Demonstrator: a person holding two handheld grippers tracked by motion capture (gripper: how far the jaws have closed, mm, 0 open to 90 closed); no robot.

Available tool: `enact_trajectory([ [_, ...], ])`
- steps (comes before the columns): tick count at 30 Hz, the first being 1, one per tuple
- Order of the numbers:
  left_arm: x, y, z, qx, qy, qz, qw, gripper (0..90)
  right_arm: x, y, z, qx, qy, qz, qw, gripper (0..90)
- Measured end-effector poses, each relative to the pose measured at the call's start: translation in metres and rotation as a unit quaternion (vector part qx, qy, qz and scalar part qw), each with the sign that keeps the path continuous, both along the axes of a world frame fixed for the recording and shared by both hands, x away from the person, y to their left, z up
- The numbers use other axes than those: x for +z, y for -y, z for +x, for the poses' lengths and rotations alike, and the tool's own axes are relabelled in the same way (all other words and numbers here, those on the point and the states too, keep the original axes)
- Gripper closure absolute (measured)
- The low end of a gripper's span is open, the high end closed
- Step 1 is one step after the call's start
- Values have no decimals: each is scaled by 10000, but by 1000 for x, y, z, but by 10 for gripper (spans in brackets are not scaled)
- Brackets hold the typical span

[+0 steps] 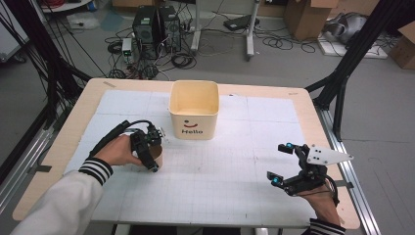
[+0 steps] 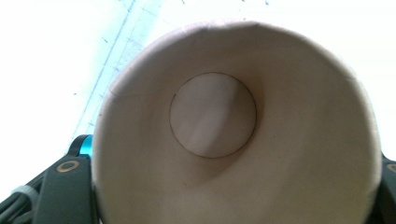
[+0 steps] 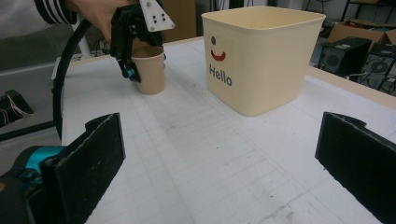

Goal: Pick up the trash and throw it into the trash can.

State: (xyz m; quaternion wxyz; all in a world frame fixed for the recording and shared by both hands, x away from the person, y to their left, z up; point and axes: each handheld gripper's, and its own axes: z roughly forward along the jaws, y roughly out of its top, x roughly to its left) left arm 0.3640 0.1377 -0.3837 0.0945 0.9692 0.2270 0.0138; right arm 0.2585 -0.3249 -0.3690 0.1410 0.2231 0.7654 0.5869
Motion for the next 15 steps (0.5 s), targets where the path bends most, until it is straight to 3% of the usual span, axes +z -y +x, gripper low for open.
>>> enact_trajectory([
  [7,2,0,-1,64,17,-5,10000,337,0,0,0,3,-15,9,10000,3],
  [15,2,0,-1,64,-2,15,10000,345,0,0,0,6,-15,8,10000,3],
])
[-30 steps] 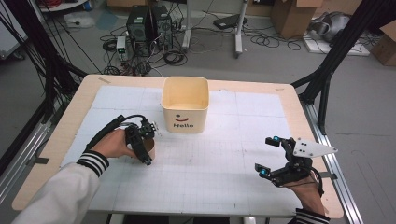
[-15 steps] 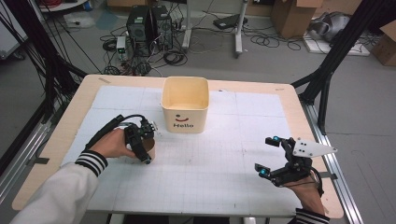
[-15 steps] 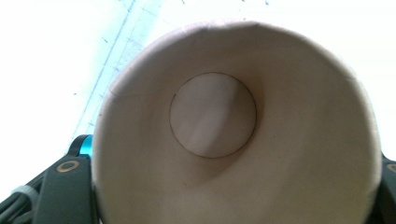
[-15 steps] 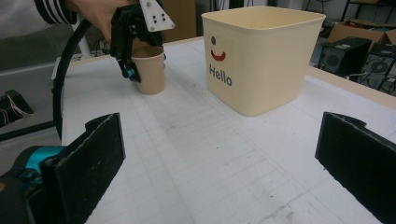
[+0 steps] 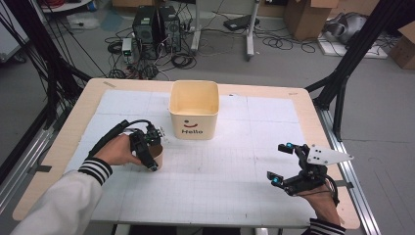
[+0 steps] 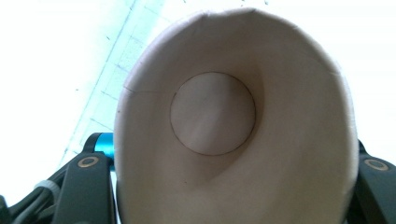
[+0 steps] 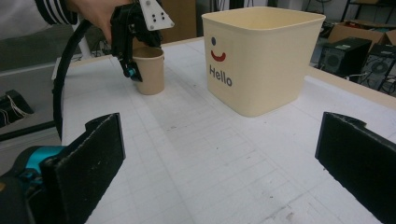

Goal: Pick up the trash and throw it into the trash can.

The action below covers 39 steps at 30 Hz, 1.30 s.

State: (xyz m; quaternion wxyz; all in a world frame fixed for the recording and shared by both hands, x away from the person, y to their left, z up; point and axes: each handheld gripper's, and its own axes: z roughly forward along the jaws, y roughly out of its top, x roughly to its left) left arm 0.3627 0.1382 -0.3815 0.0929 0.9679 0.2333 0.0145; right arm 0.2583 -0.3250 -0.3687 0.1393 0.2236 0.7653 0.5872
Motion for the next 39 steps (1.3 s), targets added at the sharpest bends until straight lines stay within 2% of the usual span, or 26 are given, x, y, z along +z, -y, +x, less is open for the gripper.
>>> enact_trajectory([
  [3,1,0,0,-11,-3,12,10000,345,0,0,0,2,-3,0,10000,3],
  [10,18,-4,-1,81,124,-86,9999,344,0,0,0,1,-1,12,10000,3],
  [11,25,-5,-1,79,142,-74,9998,344,0,0,0,3,0,16,10000,3],
  [14,32,-6,0,53,165,-40,9998,344,0,0,0,-1,9,13,10000,3],
  [16,43,-6,-1,109,179,-86,9997,344,0,0,1,1,33,11,10000,3],
  [17,47,-7,-1,59,192,-82,9998,344,0,0,1,1,38,5,10000,3],
  [20,57,-6,-1,39,237,-13,9997,344,0,-1,1,8,-10,13,10000,3],
  [22,60,-5,-1,52,248,-42,9997,344,0,-1,1,1,28,17,10000,2],
  [23,68,-5,0,5,320,-24,9995,344,0,-1,1,-4,20,11,10000,3],
  [26,79,-5,1,8,368,-32,9993,343,0,-1,2,6,42,14,10000,3],
  [39,113,-5,7,36,464,-117,9988,340,0,-1,2,-20,6,6,10000,3],
])
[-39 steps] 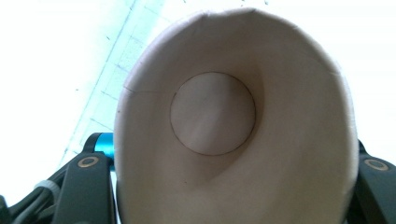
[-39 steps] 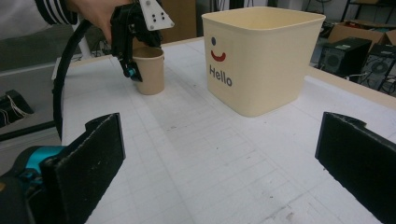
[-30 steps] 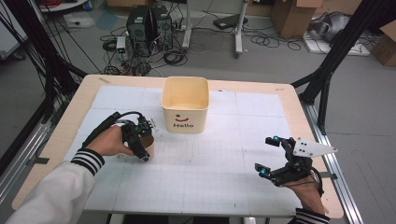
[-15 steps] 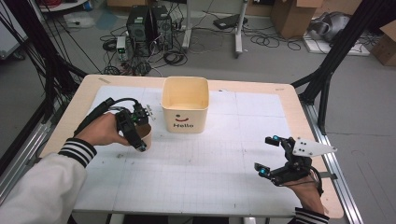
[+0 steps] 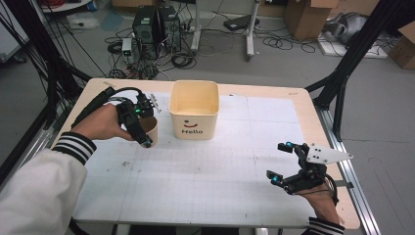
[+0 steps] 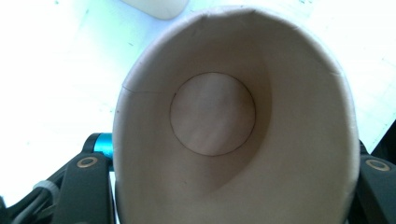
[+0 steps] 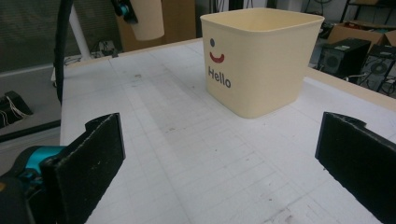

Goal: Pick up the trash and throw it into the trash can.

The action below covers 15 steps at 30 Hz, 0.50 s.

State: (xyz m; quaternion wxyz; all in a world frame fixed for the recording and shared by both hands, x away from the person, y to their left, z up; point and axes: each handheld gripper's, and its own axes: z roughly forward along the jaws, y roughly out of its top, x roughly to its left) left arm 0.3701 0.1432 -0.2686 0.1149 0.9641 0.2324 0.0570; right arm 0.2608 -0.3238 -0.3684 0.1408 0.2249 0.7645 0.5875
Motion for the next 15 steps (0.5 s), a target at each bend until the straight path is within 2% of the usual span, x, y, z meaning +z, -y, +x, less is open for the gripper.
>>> enact_trajectory([
  [4,10,-1,2,50,33,21,10000,336,0,-1,1,23,-16,-24,10000,3],
  [6,16,-2,3,113,63,-32,9999,336,-1,-1,1,12,-11,-25,10000,3],
  [15,48,1,10,81,109,4,9999,338,0,0,2,0,-23,24,10000,3],
])
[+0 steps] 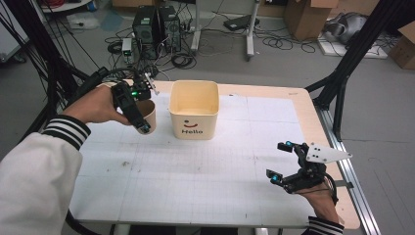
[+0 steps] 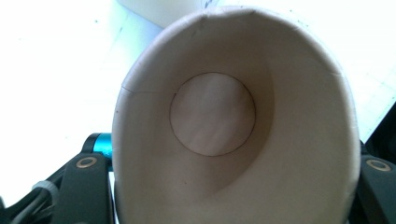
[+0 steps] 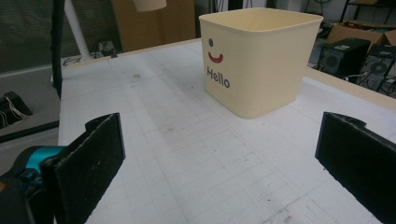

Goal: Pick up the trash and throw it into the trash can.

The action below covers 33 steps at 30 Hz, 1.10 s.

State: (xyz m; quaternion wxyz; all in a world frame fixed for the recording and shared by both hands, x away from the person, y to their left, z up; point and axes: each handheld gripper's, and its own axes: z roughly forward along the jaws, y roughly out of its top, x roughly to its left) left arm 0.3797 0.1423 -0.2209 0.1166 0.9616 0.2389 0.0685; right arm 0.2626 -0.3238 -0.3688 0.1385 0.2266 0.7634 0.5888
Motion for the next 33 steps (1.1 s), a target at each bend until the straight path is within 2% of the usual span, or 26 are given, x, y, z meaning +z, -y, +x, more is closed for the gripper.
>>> enact_trajectory([
  [15,46,8,7,-64,68,82,9999,338,0,1,1,-13,63,-4,10000,3],
  [18,56,9,8,-72,101,0,9999,338,0,1,0,-11,19,17,10000,3],
  [22,68,10,11,-81,135,6,9999,338,0,0,1,-11,41,4,10000,3],
  [27,76,11,14,-95,131,51,9999,338,2,0,0,2,42,11,10000,3],
  [29,78,11,14,-80,125,5,9999,338,2,-1,0,-1,36,-2,10000,3],
  [33,79,10,14,-96,119,41,9999,338,1,0,0,-16,34,-10,10000,3],
])
